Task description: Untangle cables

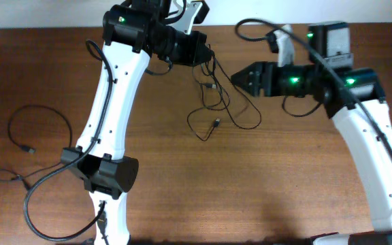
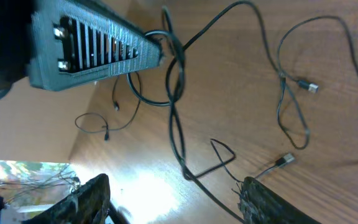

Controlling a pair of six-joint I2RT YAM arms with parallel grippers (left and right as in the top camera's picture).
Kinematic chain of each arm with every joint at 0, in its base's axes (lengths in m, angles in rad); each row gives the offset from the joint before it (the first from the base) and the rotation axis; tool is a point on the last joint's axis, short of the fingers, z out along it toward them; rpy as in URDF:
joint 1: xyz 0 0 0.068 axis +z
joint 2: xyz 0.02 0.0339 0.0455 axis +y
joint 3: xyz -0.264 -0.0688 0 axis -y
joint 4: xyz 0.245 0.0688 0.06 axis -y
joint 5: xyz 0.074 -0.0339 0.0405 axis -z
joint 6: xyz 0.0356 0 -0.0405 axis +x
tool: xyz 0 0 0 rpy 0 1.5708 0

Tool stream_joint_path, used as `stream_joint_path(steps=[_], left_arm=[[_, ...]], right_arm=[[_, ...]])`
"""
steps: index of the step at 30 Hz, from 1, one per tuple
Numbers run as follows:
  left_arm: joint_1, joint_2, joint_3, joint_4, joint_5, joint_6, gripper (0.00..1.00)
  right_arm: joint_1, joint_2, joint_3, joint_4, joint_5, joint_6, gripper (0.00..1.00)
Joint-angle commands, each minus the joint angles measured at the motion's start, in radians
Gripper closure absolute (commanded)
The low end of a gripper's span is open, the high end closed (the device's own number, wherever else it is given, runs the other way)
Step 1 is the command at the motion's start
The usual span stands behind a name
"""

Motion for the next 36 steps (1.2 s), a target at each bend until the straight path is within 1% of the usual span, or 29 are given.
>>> stream_joint_path(steps=[1, 2, 4, 6, 8, 10, 12, 14, 15, 17, 18, 19, 20, 22, 24, 26, 30, 34, 35, 36], left_arm=[[0.003, 0.008, -0.001, 0.000, 0.153, -0.011, 1.00], [0.003, 0.008, -0.002, 0.001, 0.231, -0.011, 1.00], [0.003, 0.008, -0.001, 0.001, 0.310, -0.011, 1.00], [0.004, 0.008, -0.001, 0.001, 0.389, -0.011, 1.00], [0.005, 0.008, -0.001, 0.000, 0.431, -0.011, 1.00], [0.006, 0.008, -0.001, -0.002, 0.430, 0.004, 1.00], [0.005, 0.008, -0.001, -0.010, 0.430, 0.004, 1.00], [0.006, 0.008, -0.001, -0.012, 0.429, 0.004, 1.00], [0.011, 0.008, -0.001, -0.015, 0.429, 0.004, 1.00], [0.032, 0.008, -0.001, -0.036, 0.429, 0.023, 1.00], [0.043, 0.008, -0.001, -0.054, 0.426, 0.050, 1.00], [0.052, 0.008, -0.001, -0.068, 0.419, 0.063, 1.00], [0.078, 0.008, -0.001, -0.114, 0.359, 0.075, 1.00], [0.103, 0.008, -0.001, -0.146, 0.296, 0.085, 1.00], [0.127, 0.008, -0.001, -0.179, 0.294, 0.141, 1.00], [0.142, 0.008, -0.001, -0.196, 0.280, 0.159, 1.00], [0.145, 0.008, -0.001, -0.201, 0.241, 0.162, 1.00], [0.133, 0.008, -0.001, -0.194, 0.246, 0.161, 1.00], [0.119, 0.008, -0.001, -0.189, 0.246, 0.161, 1.00], [0.101, 0.008, -0.001, -0.179, 0.246, 0.161, 1.00]], right_arm=[[0.069, 0.029, 0.021, 0.062, 0.078, 0.039, 0.36], [0.089, 0.039, 0.021, 0.097, 0.107, 0.039, 0.37], [0.106, 0.052, 0.021, 0.129, 0.155, 0.040, 0.43], [0.106, 0.058, 0.021, 0.147, 0.208, 0.050, 0.45], [0.106, 0.058, 0.021, 0.169, 0.209, 0.050, 0.53], [0.105, 0.058, 0.021, 0.199, 0.209, 0.050, 0.62], [0.105, 0.058, 0.021, 0.225, 0.208, 0.061, 0.65], [0.104, 0.058, 0.021, 0.241, 0.209, 0.065, 0.71], [0.096, 0.058, 0.021, 0.242, 0.235, 0.092, 0.79], [0.057, 0.058, 0.021, 0.242, 0.241, 0.139, 0.89], [0.035, 0.057, 0.021, 0.240, 0.240, 0.159, 0.94], [0.011, 0.057, 0.021, 0.238, 0.237, 0.176, 0.96], [-0.035, 0.057, 0.021, 0.224, 0.234, 0.196, 0.96], [-0.076, 0.057, 0.021, 0.198, 0.234, 0.212, 0.96], [-0.121, 0.057, 0.021, 0.173, 0.234, 0.235, 0.96], [-0.173, 0.057, 0.021, 0.155, 0.232, 0.286, 0.96], [-0.253, 0.057, 0.021, 0.149, 0.146, 0.280, 0.96], [-0.281, 0.057, 0.021, 0.145, 0.010, 0.210, 0.95], [-0.273, 0.057, 0.021, 0.145, -0.038, 0.171, 0.80], [-0.254, 0.057, 0.021, 0.145, -0.097, 0.120, 0.60]])
